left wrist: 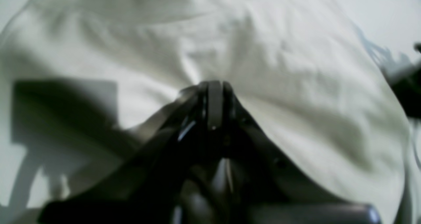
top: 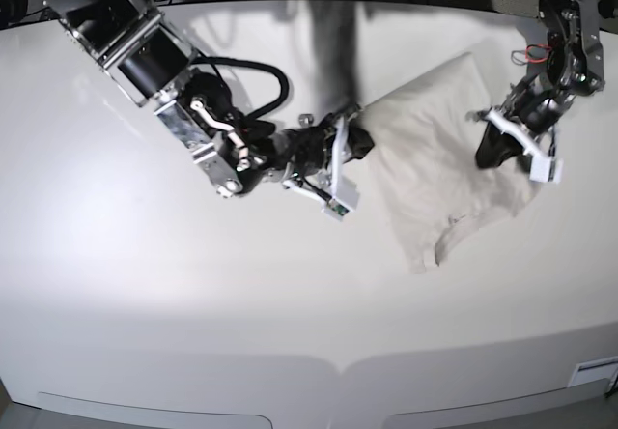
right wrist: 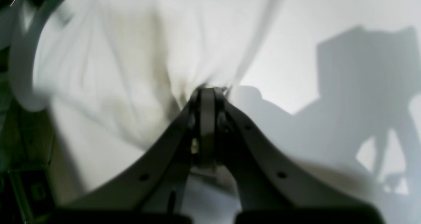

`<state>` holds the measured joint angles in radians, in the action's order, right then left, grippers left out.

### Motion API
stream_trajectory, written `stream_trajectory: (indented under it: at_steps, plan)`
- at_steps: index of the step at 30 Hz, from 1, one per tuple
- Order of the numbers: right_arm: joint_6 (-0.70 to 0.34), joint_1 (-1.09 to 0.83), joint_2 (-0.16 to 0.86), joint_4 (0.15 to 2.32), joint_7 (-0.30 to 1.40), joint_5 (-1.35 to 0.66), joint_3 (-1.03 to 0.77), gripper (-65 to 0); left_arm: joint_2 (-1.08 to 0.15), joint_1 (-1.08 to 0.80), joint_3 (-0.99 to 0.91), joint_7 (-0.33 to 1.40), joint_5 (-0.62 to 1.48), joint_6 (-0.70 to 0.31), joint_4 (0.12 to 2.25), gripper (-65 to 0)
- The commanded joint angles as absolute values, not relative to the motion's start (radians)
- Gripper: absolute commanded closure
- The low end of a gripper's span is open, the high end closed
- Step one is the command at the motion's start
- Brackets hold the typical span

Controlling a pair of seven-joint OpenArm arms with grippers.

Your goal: Fold the T-shirt properly

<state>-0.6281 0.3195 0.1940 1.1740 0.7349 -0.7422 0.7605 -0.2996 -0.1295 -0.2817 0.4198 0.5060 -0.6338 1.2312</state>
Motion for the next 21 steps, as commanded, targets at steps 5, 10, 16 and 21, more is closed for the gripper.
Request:
stream_trajectory:
  at_steps: [5,10,16,21]
  plan:
    - [-0.631,0.234,0.187,1.339,0.777,-0.733,0.76,0.0,-0.356,-0.091,-0.287,0.453,0.613,-0.606,1.237,0.0]
    - [-0.63,0.196,0.168,1.414,0.816,-0.703,0.76,0.0,-0.404,-0.081,-0.287,0.562,0.714,-0.611,1.271,0.0]
    - [-0.58,0.199,0.163,1.454,0.816,-0.646,0.712,0.0,-0.459,-0.134,-0.292,0.588,0.715,-0.613,1.387,0.0]
    - [-0.485,0.183,0.163,1.539,0.782,-0.509,0.58,0.0,-0.466,-0.231,-0.348,0.514,0.691,-0.613,1.509,0.0]
